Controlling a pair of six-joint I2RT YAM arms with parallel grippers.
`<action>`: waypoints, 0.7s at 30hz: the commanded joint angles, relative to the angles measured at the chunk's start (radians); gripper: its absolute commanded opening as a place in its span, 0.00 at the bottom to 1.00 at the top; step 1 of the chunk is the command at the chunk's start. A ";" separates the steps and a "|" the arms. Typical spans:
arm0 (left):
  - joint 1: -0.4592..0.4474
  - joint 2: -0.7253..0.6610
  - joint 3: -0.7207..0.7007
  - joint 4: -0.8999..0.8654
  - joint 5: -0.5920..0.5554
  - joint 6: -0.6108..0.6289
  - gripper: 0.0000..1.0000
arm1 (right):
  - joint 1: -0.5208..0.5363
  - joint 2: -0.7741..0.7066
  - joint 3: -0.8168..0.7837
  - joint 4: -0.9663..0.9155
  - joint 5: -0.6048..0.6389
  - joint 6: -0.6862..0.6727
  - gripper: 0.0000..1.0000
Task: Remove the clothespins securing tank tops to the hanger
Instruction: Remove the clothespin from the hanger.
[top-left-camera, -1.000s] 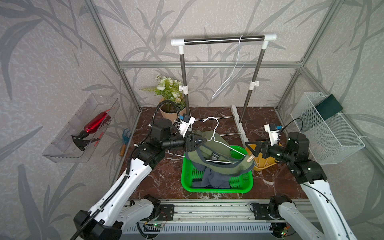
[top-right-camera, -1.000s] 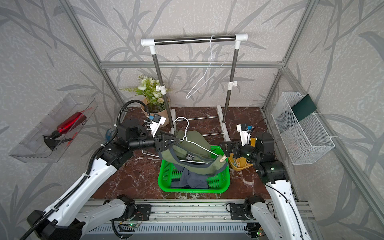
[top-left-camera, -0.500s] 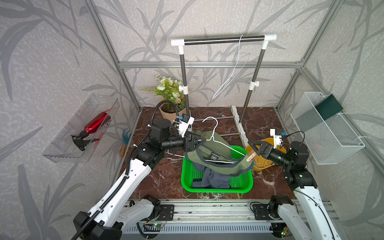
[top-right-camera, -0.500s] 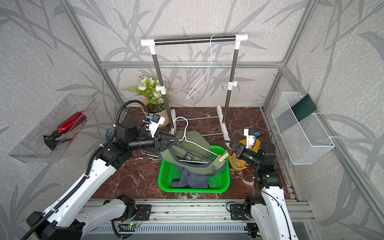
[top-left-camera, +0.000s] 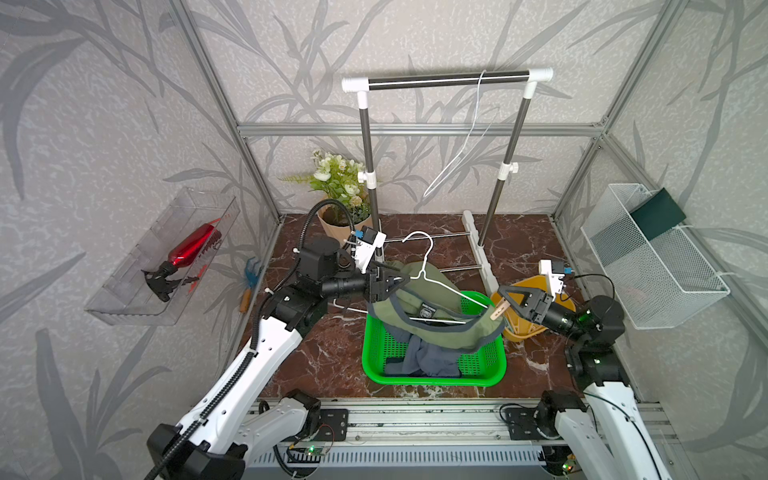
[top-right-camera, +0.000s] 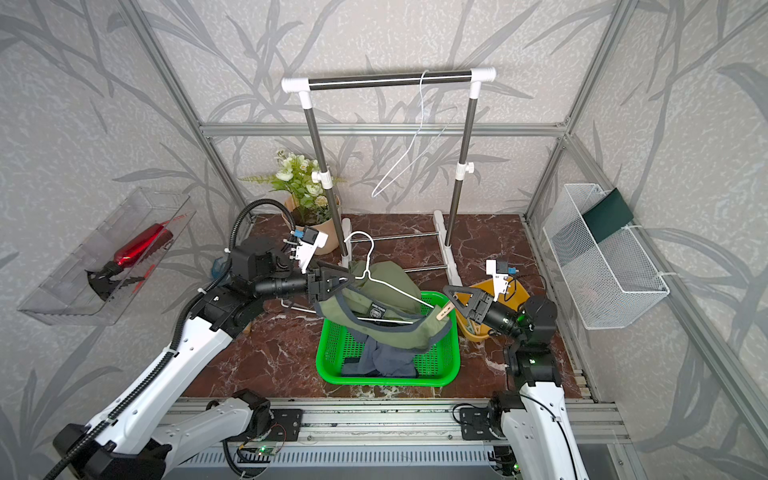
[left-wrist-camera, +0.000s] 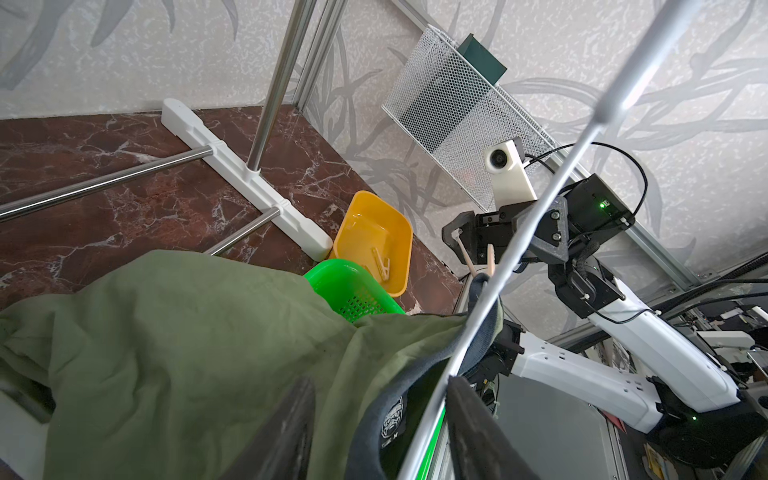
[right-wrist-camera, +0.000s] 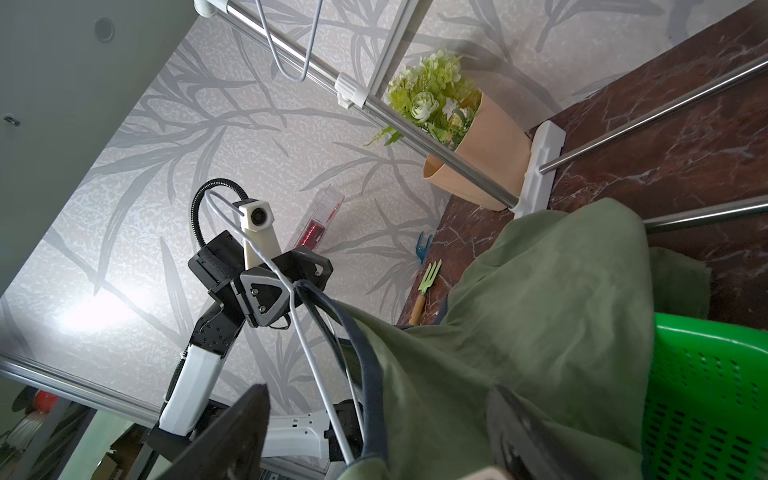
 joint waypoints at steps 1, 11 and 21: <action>0.008 -0.023 0.014 0.024 0.010 0.004 0.00 | -0.002 -0.032 0.010 -0.015 -0.039 -0.008 0.80; 0.012 -0.018 0.012 0.044 0.010 -0.013 0.00 | -0.002 -0.052 0.005 -0.054 -0.046 -0.029 0.61; 0.015 -0.016 0.011 0.064 0.001 -0.025 0.00 | 0.002 -0.081 0.013 -0.179 -0.054 -0.114 0.59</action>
